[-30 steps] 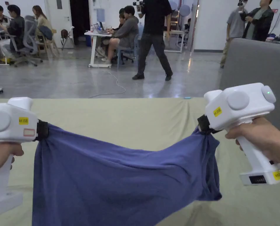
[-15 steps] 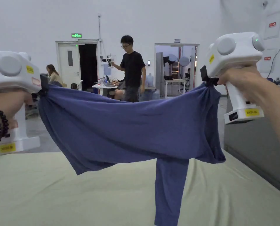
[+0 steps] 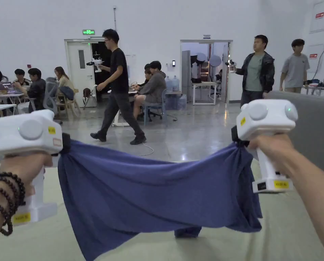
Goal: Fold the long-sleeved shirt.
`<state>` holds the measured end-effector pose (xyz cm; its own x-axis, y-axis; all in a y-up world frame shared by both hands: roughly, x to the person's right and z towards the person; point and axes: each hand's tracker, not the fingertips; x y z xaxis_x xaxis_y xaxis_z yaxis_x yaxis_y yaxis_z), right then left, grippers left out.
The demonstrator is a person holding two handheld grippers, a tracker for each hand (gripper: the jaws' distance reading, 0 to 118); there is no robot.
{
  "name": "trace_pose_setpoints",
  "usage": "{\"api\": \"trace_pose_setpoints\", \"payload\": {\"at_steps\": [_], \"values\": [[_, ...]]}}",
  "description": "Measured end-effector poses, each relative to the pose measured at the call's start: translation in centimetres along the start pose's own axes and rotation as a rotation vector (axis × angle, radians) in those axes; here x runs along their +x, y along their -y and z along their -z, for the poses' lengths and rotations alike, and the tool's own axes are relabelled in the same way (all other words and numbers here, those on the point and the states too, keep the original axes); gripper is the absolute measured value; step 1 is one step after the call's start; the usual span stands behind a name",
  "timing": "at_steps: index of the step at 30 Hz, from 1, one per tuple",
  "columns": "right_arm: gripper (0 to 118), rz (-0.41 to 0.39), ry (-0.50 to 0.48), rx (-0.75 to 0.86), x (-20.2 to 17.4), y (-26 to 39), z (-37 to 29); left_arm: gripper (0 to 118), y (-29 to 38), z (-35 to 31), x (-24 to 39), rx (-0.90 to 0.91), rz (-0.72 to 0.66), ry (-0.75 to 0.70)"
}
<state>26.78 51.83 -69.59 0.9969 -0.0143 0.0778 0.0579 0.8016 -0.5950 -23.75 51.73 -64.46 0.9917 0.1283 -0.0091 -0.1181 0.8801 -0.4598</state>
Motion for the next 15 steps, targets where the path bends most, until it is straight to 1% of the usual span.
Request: {"api": "trace_pose_setpoints", "payload": {"at_steps": [2,3,4,6,9,11,13,14,15], "values": [[1,-0.010,0.012,-0.085,-0.1,4.0,2.8,0,3.8,1.6,-0.3,-0.068,0.014,0.003],[1,0.016,0.010,-0.109,0.4,5.1,4.5,0,5.3,2.1,-0.3,-0.109,0.027,0.004],[1,0.042,-0.016,-0.135,0.6,6.7,5.5,0,6.8,2.2,-0.2,-0.109,0.041,0.000],[1,0.051,-0.040,-0.161,0.7,9.2,6.1,0,9.0,1.9,-0.3,-0.119,0.071,0.006],[1,0.003,-0.039,-0.159,0.8,11.3,4.1,0,10.4,-0.3,-0.6,-0.118,0.079,0.024],[1,-0.007,-0.060,-0.142,1.3,12.9,1.6,0,11.8,-3.0,-1.0,-0.075,0.067,0.052],[1,-0.035,-0.077,-0.143,1.7,15.0,-0.9,0,13.6,-4.9,-1.9,-0.072,0.072,0.056],[1,-0.076,-0.083,-0.148,1.9,16.4,-2.3,0,15.2,-6.4,-2.0,-0.067,0.088,0.057],[1,-0.099,-0.094,-0.144,2.1,18.1,-3.7,0,16.7,-7.6,-2.0,-0.071,0.104,0.044]]}}
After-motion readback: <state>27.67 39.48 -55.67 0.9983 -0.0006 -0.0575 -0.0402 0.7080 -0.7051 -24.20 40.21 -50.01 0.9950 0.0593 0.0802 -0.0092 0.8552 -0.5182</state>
